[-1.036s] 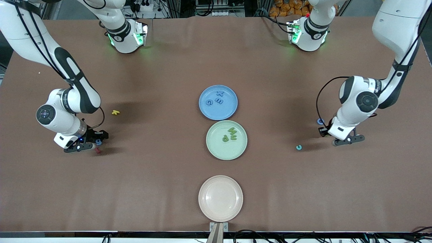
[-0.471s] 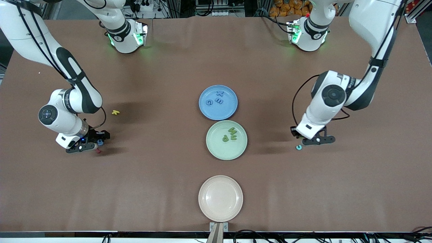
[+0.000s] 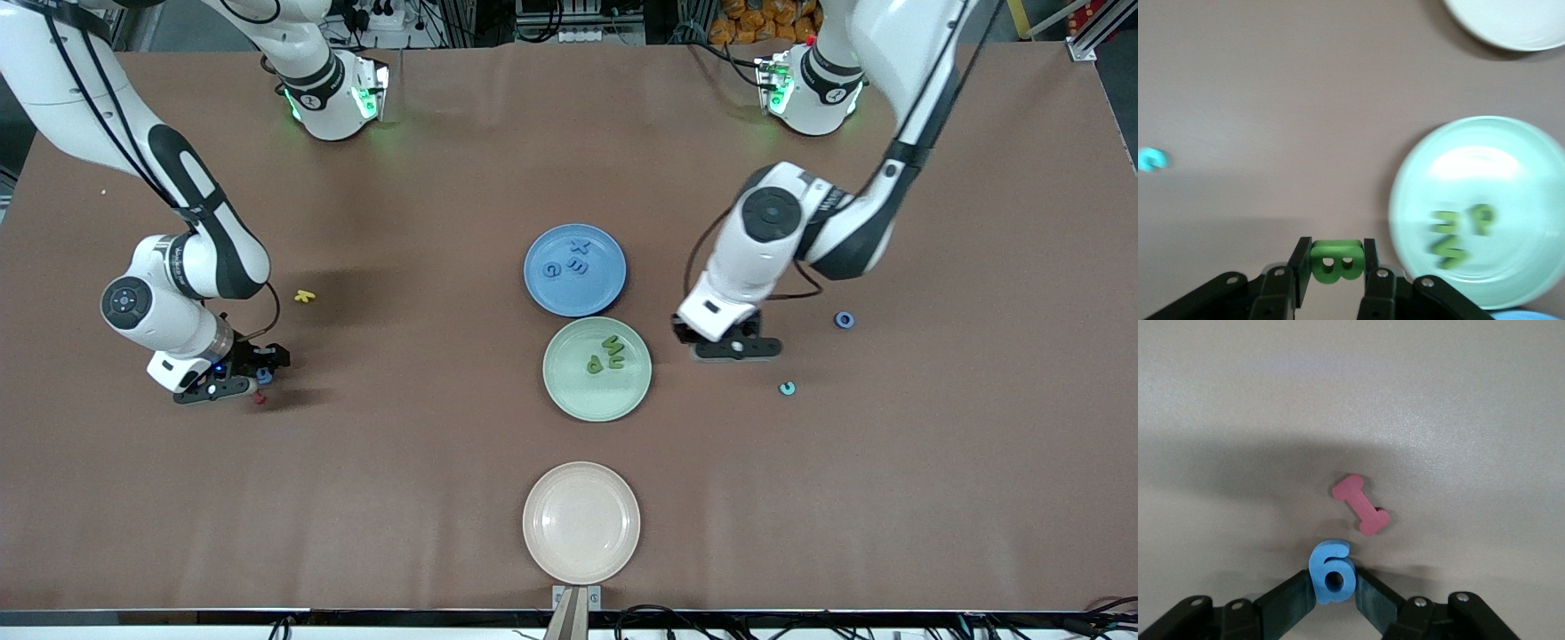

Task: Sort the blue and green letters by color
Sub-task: 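Carry green B to the green plate and release it with the left gripper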

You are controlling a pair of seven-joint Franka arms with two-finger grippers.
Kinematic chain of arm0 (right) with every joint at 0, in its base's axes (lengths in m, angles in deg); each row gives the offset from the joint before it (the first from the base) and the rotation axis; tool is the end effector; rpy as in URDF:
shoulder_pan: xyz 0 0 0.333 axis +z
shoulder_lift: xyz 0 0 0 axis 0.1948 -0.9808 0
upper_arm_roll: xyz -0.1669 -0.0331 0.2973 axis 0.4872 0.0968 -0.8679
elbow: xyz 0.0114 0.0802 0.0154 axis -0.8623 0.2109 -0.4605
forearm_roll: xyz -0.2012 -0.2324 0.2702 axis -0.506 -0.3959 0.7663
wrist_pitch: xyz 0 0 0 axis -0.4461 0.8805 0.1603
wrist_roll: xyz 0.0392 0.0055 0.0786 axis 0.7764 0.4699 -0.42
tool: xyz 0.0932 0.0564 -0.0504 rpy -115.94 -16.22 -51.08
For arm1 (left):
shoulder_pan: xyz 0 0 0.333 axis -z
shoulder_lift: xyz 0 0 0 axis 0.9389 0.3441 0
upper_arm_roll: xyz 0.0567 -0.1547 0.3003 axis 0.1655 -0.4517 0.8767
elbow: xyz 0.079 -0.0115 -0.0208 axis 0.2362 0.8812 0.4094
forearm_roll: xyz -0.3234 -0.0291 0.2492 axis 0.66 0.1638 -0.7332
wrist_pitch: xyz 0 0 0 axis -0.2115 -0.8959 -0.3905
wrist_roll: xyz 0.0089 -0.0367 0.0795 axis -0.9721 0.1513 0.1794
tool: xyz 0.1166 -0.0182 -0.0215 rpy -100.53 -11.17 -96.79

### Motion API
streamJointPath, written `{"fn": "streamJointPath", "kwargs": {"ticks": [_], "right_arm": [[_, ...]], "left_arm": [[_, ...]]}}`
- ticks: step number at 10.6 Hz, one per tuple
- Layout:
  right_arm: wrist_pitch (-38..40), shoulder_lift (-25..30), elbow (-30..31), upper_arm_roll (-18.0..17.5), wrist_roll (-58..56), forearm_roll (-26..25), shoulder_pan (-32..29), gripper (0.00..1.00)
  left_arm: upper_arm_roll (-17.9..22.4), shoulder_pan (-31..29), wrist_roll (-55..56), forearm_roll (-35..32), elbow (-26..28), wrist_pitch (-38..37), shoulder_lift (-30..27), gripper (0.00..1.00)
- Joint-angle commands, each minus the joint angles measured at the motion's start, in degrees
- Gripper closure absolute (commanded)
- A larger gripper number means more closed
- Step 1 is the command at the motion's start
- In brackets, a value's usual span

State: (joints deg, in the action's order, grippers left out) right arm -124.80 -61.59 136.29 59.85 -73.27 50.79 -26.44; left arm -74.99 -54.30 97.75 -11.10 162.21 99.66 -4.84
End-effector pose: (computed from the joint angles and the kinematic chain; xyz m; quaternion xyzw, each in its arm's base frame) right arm 0.6090 -0.0725 0.1596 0.9951 0.0978 0.0098 0.0055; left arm 0.5702 -0.3436 0.2999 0.9964 0.0223 0.0753 0.0312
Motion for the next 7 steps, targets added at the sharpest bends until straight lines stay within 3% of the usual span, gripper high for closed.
{"fn": "streamJointPath", "kwargs": {"ticks": [1,5,6,7], "right_arm": [[0.34,0.70,-0.13,0.05,1.78,-0.76,0.26,0.83],[0.77,1.31,-0.39,-0.04,2.31,-0.67,0.26,0.83],[1.99,1.57,-0.65,-0.04,2.57,-0.41,0.44,0.83],[2.70,2.19,-0.65,-0.13,2.83,0.81,1.05,0.83]], "left_arm": [[0.75,7.26,15.12,1.56,-10.63,-1.30,7.62,1.00],[0.84,10.52,18.24,1.12,-14.77,-1.21,13.60,1.00],[0.84,11.05,17.89,0.95,-15.65,-1.21,14.57,0.90],[0.84,11.23,17.80,0.86,-16.01,-0.78,15.02,0.49]]}}
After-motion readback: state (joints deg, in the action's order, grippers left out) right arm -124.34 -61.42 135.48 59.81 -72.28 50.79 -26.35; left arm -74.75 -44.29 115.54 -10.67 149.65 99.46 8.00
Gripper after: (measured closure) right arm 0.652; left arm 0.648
